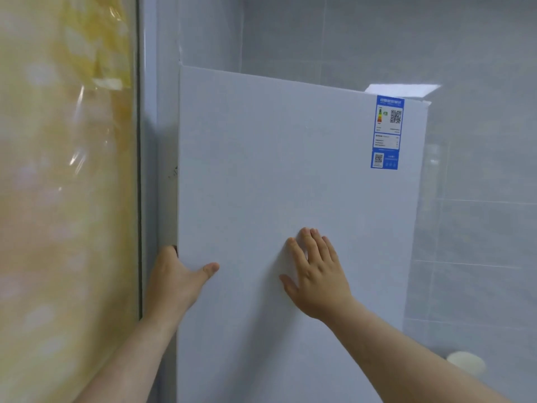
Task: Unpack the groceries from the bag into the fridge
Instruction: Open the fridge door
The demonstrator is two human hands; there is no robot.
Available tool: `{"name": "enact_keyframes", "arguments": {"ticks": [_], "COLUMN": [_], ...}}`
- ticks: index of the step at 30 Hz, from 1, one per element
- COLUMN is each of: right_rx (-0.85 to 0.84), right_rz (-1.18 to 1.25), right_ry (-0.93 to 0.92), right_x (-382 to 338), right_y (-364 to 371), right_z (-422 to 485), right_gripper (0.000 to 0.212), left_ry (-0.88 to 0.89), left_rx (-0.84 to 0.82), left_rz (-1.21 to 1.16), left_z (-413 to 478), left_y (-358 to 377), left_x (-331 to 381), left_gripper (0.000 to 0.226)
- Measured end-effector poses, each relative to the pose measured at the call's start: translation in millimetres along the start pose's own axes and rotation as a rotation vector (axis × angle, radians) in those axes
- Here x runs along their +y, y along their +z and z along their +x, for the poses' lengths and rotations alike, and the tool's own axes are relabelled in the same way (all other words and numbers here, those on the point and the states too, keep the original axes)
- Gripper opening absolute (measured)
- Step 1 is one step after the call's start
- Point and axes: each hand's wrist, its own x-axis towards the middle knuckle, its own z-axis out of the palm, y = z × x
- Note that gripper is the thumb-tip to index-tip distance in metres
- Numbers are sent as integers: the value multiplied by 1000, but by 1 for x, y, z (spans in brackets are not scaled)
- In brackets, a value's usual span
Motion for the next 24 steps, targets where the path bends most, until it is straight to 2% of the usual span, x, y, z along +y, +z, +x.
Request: {"name": "enact_keyframes", "arguments": {"ticks": [4, 8, 11, 14, 20, 24], "right_rx": [-36, -107, -94, -71, -61, -53], "right_rz": [108, 207, 280, 356, 441, 467], "right_ry": [75, 161, 137, 68, 49, 56], "right_x": [-7, -14, -13, -16, -31, -34], "right_y": [-36, -71, -96, -124, -174, -200], "right_z": [-4, -10, -18, -28, -44, -56], "right_gripper": [49, 38, 30, 39, 57, 65], "left_ry": [17, 29, 59, 137, 308, 429], "left_rx": [-13, -12, -15, -16, -62, -117], "left_rz": [57, 60, 43, 42, -90, -154], "left_z": [-21, -48, -76, -106, -155, -179], "left_y": [-16, -32, -42, -53, -73, -83], "left_x": [5, 17, 25, 32, 56, 66], "left_gripper": [58, 55, 53, 48, 40, 53]}}
